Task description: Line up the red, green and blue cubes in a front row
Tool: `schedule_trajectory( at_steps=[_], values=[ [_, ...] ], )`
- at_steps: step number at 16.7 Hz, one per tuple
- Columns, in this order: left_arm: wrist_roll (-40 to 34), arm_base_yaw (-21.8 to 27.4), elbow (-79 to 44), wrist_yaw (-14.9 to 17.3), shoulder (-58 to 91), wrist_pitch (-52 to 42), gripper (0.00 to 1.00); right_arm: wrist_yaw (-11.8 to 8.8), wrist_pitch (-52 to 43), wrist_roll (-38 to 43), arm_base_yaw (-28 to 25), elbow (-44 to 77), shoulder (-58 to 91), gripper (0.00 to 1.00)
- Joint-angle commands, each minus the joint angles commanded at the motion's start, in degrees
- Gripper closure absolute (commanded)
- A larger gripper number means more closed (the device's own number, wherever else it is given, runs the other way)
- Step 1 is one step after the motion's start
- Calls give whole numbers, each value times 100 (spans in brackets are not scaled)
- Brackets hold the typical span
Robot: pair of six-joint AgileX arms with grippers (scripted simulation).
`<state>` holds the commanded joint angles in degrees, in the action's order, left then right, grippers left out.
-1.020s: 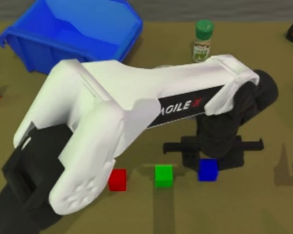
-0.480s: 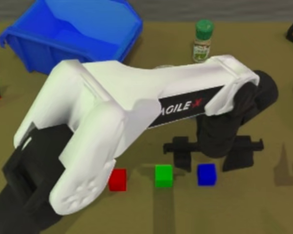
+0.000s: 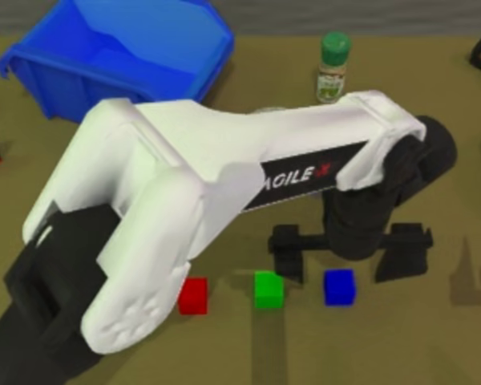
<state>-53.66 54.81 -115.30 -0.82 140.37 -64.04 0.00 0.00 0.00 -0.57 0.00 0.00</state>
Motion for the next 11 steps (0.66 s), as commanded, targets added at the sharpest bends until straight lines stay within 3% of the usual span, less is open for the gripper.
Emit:
schedule_trajectory(
  at_steps=[3,11],
  values=[
    [-8,-16,-99,3,-8,-100,0,0,0,0,0,0,0,0],
    [-26,-102,-1254,-3,-191,-1443,0,0,0,0,0,0,0,0]
  ],
)
